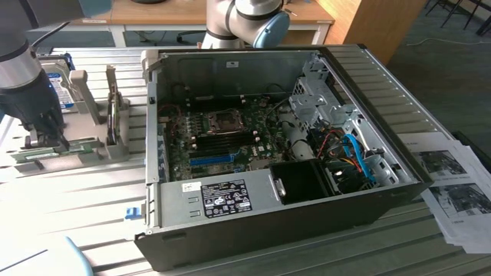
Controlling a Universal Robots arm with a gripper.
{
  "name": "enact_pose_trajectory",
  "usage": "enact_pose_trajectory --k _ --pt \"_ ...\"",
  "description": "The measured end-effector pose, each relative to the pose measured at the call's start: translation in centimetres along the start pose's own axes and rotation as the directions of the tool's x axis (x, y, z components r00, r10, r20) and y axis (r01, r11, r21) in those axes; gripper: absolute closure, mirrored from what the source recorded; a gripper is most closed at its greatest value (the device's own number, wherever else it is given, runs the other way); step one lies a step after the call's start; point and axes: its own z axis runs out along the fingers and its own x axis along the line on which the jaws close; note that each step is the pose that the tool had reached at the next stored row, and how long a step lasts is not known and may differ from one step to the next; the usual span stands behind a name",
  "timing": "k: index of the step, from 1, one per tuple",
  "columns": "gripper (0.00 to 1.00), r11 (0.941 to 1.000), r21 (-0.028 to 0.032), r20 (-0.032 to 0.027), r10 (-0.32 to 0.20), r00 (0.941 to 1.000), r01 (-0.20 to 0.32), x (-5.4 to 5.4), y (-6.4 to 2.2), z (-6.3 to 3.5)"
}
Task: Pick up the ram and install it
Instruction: 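Pick up the ram and move it above insertion slot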
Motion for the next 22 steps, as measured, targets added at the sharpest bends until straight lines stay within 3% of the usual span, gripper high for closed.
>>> enact_pose_trajectory --k 22 --pt "0.89 1.0 -0.004 0.0002 0.002 1.0 -0.002 -0.1 -0.26 -3.06"
